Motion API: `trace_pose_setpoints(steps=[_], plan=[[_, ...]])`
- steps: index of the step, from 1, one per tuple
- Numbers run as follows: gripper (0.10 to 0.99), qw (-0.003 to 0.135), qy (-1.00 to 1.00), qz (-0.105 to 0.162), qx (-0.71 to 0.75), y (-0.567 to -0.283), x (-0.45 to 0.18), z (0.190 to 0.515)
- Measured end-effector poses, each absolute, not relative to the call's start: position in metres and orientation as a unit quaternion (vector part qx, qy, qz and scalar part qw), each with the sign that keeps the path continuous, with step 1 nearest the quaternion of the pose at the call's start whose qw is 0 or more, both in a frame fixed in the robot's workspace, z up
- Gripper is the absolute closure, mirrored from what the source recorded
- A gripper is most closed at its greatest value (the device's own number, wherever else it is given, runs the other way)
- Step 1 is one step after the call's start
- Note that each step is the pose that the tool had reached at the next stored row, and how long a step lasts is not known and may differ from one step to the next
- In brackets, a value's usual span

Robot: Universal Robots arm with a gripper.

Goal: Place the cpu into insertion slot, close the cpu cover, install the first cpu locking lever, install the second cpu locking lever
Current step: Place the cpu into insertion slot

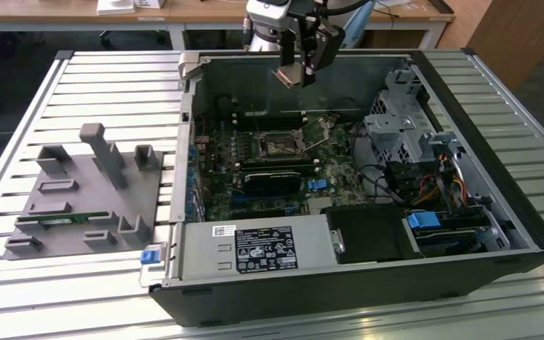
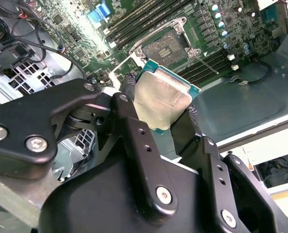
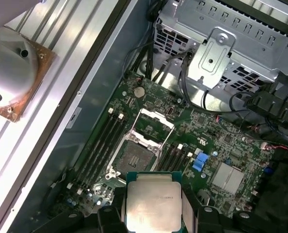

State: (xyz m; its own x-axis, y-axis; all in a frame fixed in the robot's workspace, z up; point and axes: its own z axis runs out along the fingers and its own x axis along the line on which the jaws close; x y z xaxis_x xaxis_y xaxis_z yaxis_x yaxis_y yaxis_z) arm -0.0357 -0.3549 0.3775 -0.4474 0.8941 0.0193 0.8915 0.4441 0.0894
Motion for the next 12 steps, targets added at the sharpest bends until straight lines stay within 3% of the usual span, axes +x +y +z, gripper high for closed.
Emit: trace_pose_setpoints(steps=[12], plan=[[0.545,0.016,0.841,0.043,0.539,-0.3549,-0.0358,0.3775]])
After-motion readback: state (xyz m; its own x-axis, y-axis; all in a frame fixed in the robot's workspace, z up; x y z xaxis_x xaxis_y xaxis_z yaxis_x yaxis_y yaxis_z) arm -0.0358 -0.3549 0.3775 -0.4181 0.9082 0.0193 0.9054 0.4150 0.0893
